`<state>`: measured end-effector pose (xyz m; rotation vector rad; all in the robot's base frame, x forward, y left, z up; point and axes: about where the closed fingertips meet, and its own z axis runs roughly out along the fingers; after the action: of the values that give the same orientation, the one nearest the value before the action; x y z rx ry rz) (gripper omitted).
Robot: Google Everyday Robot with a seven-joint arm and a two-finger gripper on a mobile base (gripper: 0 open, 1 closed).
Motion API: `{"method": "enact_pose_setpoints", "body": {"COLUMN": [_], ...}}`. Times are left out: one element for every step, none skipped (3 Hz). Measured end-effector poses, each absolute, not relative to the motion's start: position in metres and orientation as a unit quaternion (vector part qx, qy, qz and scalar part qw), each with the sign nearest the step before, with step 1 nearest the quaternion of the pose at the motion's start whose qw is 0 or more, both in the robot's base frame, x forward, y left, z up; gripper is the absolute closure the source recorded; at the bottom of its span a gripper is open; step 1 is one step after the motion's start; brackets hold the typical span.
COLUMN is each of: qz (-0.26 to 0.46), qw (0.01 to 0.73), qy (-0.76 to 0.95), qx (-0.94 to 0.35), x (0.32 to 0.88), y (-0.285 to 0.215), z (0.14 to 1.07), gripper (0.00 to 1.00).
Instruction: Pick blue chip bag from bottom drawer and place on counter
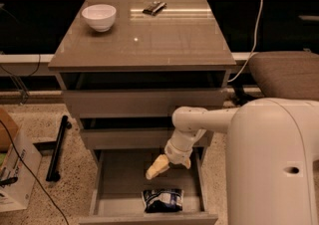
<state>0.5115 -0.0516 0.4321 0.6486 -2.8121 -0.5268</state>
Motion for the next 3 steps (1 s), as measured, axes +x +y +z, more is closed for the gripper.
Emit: {"method": "enact_pose_setpoints", "body": {"qz": [-0.206,-0.224,-0.233], "qw": [0.125,0.14,0.168], "qy": [-0.958,-0.959,-0.957], "qx": [0.156,0.101,0.031], "x": [0.518,0.519,0.507], "y": [-0.045,-0.042,-0.043], "z": [0.381,0.336,0.276], "gripper": [0.0,0.0,0.0]}}
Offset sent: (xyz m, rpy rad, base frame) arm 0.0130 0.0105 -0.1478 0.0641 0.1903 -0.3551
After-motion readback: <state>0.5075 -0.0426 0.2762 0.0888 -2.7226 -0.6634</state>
